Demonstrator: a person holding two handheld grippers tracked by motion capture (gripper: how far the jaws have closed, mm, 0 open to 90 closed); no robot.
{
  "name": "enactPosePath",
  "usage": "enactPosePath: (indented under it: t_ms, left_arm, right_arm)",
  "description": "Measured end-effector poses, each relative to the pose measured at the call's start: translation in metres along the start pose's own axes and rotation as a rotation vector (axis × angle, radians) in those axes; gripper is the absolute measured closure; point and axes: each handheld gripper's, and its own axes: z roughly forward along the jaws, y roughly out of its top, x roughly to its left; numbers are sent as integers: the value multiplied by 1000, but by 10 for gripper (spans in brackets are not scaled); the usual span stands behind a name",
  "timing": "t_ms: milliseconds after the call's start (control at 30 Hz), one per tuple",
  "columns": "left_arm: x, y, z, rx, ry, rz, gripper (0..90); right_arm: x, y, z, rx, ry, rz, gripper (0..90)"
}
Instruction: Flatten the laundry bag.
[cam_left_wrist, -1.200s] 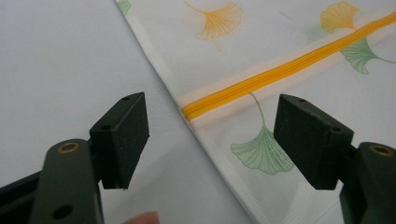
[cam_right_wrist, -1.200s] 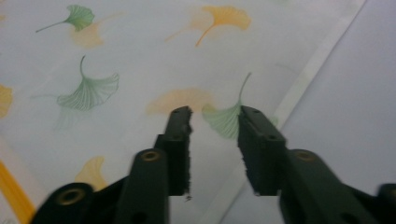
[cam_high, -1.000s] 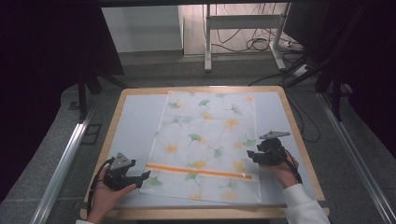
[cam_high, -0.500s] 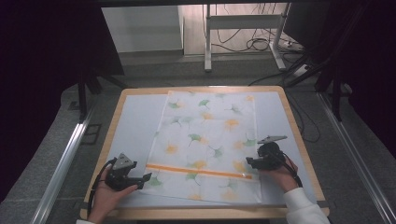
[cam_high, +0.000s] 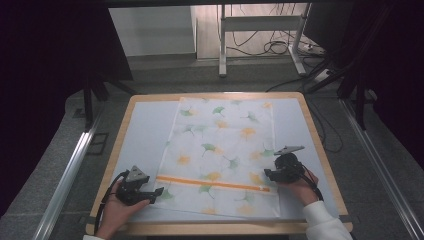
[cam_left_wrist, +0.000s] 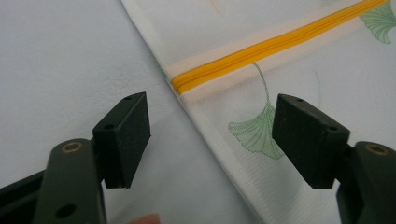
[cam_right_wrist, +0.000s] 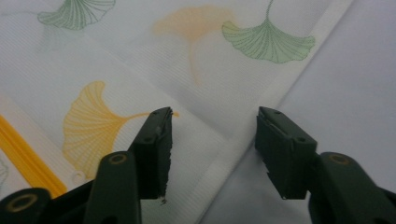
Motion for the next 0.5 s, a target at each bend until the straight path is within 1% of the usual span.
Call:
enactPosePath:
  t_ms: [133, 167, 233, 300, 400, 500]
  left_arm:
    - [-4, 0, 4, 23, -4, 22, 343]
    - [-5, 0, 5, 29, -5, 27, 356]
    - [-6, 0, 6, 34, -4, 35, 378]
    - [-7, 0, 6, 32, -7, 33, 401]
    - [-7, 0, 6, 30, -7, 36, 434]
    - [-8, 1, 6, 30, -5, 36, 494]
  right_arm:
    - [2, 1, 0, -3, 3, -20, 551]
    - [3, 1, 1, -7, -3, -24, 581]
    - [4, 2, 1, -11, 1, -30, 631]
    - [5, 2, 1, -16, -6, -34, 685]
    - [4, 2, 1, -15, -4, -36, 755]
    - [1, 2, 1, -19, -3, -31, 804]
